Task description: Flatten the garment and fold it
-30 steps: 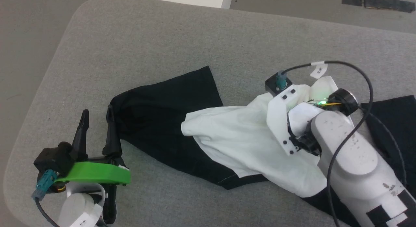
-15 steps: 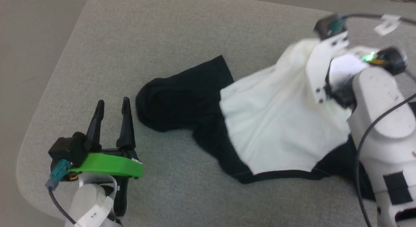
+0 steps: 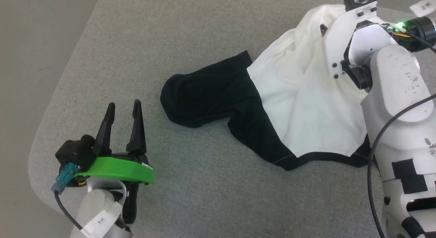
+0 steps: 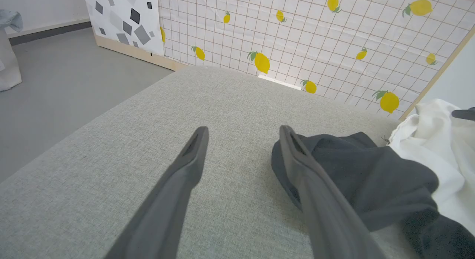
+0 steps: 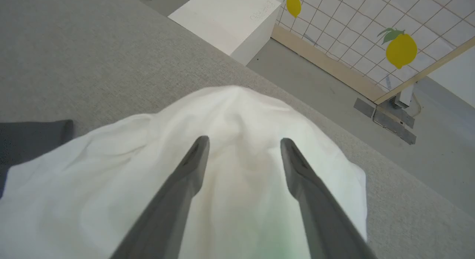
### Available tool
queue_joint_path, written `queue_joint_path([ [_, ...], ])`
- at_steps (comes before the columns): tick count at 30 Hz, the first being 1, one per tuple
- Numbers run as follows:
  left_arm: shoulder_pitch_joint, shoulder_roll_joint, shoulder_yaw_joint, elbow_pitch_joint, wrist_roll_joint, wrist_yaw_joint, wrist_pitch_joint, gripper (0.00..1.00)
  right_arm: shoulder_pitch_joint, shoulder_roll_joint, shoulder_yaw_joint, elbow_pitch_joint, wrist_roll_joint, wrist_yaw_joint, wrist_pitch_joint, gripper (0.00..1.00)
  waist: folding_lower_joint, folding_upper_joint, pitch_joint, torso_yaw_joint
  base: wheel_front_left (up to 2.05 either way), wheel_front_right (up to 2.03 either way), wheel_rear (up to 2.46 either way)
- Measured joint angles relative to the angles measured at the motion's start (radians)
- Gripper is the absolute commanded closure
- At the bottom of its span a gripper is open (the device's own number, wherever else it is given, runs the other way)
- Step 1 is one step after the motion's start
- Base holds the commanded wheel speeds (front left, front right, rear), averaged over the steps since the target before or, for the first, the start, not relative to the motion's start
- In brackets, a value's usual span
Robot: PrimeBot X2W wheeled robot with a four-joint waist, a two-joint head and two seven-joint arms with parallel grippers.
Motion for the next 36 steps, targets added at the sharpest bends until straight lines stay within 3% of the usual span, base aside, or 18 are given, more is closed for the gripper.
queue_joint_path([
  [6,0.008,0.007,-0.002,0.014,0.001,0.0,0.0,0.0,0.028,0.008,-0.028,-0.079,0.089,0.0,-0.168,0.0,0.0,0.0,-0.055,-0.014,0.0,0.0,0.0],
  [14,0.07,0.017,-0.006,0.032,0.007,0.0,0.0,0.0,0.302,0.012,-0.06,-0.272,0.243,0.0,-0.3,0.0,-0.0001,0.0,-0.17,-0.072,0.0,0.0,0.0],
  [25,0.134,0.022,-0.018,0.06,0.007,0.002,0.003,0.0,0.769,0.013,-0.147,-0.549,0.306,0.0,-0.267,0.0,-0.0002,0.0,-0.302,-0.182,0.0,0.0,0.0],
  [32,0.153,0.013,-0.05,0.083,-0.007,0.012,0.052,0.0,0.971,0.012,-0.212,-0.597,0.386,0.0,-0.253,0.0,-0.0002,0.0001,-0.374,-0.222,0.0,0.0,0.0],
  [36,0.152,0.005,-0.1,0.113,-0.027,0.021,0.15,0.0,1.022,0.013,-0.233,-0.609,0.415,0.0,-0.253,0.0,-0.0002,0.0001,-0.401,-0.241,0.0,0.0,0.0],
])
